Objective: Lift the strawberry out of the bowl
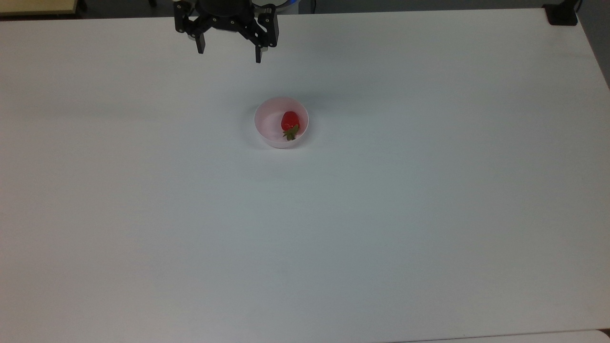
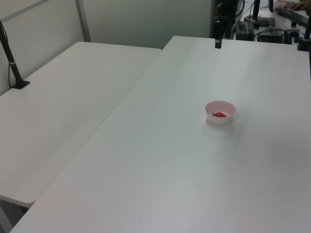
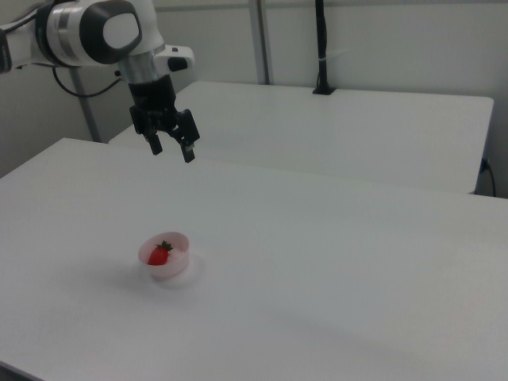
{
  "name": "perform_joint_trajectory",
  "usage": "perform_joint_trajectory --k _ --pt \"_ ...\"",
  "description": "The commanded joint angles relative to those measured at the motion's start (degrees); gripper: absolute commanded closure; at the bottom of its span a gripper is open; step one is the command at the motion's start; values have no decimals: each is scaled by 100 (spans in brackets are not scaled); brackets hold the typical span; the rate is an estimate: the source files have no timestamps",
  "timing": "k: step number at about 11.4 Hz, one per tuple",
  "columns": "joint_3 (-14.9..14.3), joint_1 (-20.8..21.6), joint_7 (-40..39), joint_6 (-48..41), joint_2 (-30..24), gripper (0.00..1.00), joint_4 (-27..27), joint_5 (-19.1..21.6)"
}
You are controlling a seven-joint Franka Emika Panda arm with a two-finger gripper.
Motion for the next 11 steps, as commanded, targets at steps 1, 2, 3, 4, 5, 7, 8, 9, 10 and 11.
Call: perform_joint_trajectory --k 1,2,3,4,5,7,8,9,10,11 --pt "-46 13 6 -131 -147 0 -125 117" --pt "-46 13 6 -122 -147 0 -152 117" --pt "-46 21 6 -122 -147 0 -152 117" --pt "-46 13 6 -122 -147 0 -161 117" --pt "-46 21 6 -122 -147 0 -161 117" --pt "-29 21 -2 -104 -155 0 -248 117" --pt "-11 47 -89 -61 -138 0 -405 117" --pt "-2 74 -377 1 -112 0 -694 134" --pt "6 91 -572 114 -112 0 -940 152" --pt "15 118 -722 290 -103 0 -1213 152"
